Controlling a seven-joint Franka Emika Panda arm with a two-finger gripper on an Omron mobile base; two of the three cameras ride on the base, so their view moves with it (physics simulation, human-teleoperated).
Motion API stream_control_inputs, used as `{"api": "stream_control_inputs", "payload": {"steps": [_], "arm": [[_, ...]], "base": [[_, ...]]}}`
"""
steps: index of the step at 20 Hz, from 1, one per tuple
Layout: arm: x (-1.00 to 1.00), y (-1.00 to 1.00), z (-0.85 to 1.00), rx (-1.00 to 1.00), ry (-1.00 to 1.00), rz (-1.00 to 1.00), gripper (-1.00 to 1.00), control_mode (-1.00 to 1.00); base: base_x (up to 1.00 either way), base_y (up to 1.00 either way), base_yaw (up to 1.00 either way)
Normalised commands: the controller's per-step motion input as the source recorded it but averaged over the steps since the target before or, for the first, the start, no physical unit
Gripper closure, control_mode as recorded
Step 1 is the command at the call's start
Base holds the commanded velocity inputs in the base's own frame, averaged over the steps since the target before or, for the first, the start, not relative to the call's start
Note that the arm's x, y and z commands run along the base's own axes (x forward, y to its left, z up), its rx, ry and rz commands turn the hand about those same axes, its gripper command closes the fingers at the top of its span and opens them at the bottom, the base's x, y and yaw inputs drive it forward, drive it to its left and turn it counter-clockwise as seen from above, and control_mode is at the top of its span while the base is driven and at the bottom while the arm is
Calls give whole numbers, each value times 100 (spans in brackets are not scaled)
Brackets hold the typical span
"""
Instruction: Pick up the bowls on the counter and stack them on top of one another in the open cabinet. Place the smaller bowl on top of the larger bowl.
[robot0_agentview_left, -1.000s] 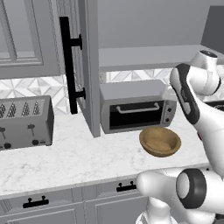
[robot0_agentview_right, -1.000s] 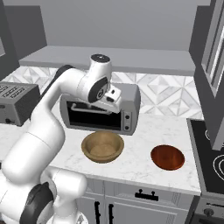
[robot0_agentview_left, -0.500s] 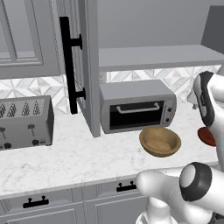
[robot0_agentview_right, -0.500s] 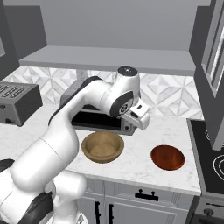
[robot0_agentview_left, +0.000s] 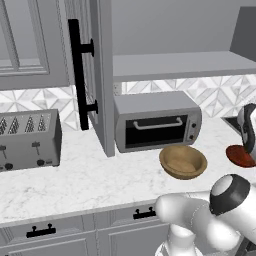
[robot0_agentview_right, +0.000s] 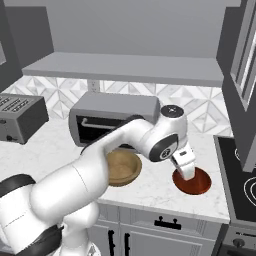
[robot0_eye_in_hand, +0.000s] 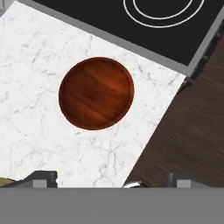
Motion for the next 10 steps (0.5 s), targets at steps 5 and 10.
{"api": "stream_control_inputs", "payload": {"steps": [5,10], "arm": [[0,-95,-63,18,0,-12,-100,-100],[16,-29,-51,17,0,-2,-100,-100]], "base": [[0,0,0],[0,0,0]]}}
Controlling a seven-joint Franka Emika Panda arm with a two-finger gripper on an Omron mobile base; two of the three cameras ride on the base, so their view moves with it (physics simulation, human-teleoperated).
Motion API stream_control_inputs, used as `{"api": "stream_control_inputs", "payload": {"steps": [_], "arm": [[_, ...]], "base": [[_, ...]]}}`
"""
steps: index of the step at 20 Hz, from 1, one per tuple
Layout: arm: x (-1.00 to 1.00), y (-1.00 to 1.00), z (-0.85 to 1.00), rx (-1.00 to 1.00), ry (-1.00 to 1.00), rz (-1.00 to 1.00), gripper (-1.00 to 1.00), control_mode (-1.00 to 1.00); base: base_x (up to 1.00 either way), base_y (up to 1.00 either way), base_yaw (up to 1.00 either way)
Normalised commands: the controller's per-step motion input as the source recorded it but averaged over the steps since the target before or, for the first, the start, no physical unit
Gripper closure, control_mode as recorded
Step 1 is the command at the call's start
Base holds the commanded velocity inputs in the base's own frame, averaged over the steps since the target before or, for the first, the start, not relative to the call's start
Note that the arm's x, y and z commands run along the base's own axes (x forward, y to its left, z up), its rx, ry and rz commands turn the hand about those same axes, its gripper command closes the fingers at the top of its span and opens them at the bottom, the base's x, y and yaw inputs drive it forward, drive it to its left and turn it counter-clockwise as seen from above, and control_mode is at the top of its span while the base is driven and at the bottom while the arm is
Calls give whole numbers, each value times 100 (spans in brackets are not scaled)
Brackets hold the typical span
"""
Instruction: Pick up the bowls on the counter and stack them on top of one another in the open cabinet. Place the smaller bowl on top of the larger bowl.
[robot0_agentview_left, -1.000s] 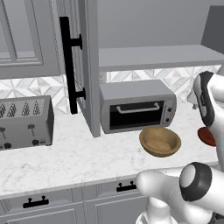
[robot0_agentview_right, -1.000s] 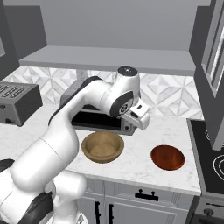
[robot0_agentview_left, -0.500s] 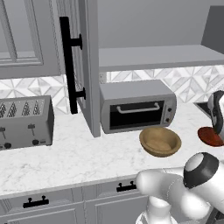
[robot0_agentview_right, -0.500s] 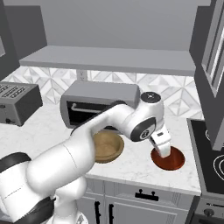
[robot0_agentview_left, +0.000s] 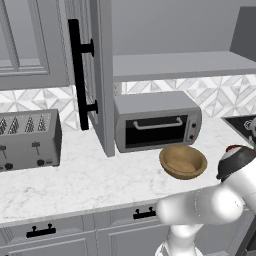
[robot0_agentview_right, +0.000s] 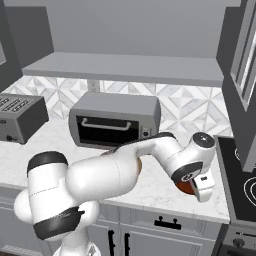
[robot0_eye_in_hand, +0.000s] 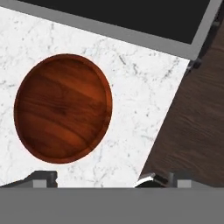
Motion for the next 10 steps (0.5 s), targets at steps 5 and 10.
{"api": "stream_control_inputs", "payload": {"steps": [5,10], "arm": [[18,4,-28,5,0,0,-100,-100],[25,7,-43,0,3,0,-100,-100]], "base": [[0,0,0],[0,0,0]]}}
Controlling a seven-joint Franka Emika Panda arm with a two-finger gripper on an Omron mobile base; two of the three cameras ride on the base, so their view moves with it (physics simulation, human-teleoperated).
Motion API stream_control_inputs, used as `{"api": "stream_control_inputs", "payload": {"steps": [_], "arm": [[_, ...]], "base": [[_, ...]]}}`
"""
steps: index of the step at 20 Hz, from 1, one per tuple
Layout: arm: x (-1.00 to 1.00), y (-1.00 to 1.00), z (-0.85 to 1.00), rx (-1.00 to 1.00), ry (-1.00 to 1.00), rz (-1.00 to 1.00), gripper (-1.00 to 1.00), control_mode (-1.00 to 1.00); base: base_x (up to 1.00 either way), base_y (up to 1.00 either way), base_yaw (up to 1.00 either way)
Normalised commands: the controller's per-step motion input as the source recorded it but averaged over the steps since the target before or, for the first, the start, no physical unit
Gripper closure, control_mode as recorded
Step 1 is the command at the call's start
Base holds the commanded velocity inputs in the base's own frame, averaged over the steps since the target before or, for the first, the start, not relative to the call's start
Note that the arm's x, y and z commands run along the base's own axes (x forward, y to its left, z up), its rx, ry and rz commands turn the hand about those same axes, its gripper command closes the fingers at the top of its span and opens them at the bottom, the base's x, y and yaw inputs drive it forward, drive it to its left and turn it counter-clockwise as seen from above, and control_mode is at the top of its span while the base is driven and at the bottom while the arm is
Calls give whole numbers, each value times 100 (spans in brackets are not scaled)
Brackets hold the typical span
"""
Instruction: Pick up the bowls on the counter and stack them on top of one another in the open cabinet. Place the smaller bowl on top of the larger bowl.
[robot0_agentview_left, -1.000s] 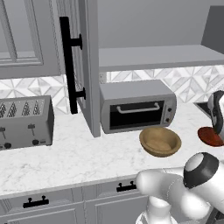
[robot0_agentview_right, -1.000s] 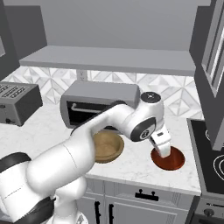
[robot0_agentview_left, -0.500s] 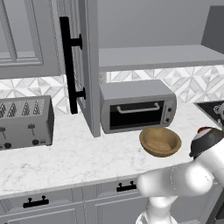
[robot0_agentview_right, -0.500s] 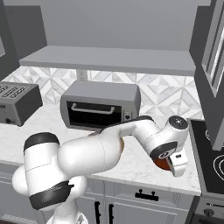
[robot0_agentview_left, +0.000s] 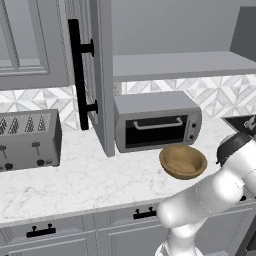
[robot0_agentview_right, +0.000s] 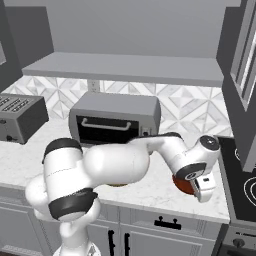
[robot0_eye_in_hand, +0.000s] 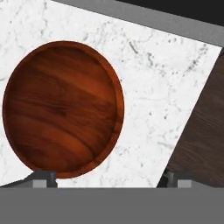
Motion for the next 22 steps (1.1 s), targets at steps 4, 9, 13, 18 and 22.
{"api": "stream_control_inputs", "payload": {"steps": [4,9,13,18,22], "arm": [[20,1,-43,0,1,0,-100,-100],[4,0,-41,0,0,0,-100,-100],[20,0,-20,0,0,0,-100,-100],[25,0,-19,0,0,0,-100,-100],[14,0,-28,0,0,0,-100,-100]], "base": [[0,0,0],[0,0,0],[0,0,0],[0,0,0],[0,0,0]]}}
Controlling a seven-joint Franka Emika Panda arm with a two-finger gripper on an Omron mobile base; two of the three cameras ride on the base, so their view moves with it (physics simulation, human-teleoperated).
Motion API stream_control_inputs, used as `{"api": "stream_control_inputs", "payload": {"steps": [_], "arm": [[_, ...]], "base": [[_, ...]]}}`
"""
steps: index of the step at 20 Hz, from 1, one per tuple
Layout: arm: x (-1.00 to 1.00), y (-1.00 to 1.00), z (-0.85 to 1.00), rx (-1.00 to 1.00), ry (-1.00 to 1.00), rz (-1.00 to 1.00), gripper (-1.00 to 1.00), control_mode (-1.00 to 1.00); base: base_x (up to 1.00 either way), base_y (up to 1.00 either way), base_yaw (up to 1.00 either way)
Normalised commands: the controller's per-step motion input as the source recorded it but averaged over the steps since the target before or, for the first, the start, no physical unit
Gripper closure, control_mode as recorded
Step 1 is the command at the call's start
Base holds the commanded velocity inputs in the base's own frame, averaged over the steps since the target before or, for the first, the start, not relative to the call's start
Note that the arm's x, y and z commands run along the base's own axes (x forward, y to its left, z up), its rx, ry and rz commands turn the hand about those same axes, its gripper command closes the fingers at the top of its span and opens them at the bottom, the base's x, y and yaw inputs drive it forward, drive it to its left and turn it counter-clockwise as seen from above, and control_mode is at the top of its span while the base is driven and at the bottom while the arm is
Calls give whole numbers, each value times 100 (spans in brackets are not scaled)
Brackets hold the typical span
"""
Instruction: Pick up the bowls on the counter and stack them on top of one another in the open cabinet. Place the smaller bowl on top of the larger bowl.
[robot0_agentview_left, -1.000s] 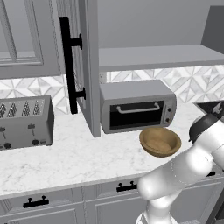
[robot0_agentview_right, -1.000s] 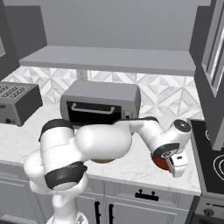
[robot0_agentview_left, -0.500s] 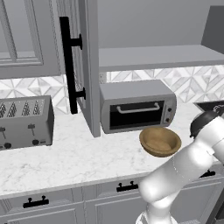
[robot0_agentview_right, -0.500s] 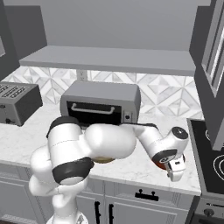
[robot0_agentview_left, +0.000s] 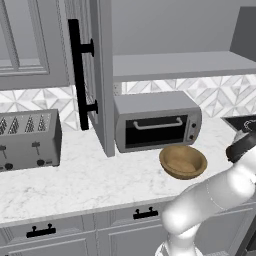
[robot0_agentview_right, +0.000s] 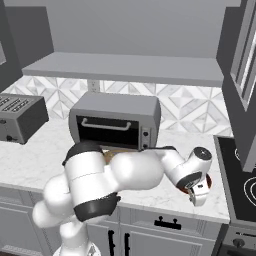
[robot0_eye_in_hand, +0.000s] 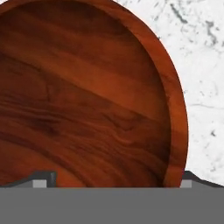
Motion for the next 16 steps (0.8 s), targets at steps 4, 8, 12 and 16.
{"api": "stream_control_inputs", "payload": {"steps": [4,8,12,16], "arm": [[15,0,-22,0,0,0,100,-100],[0,0,-1,0,0,0,100,-100],[1,0,0,0,0,0,100,-100],[-4,0,16,2,-1,-4,100,-100]], "base": [[0,0,0],[0,0,0],[0,0,0],[0,0,0]]}}
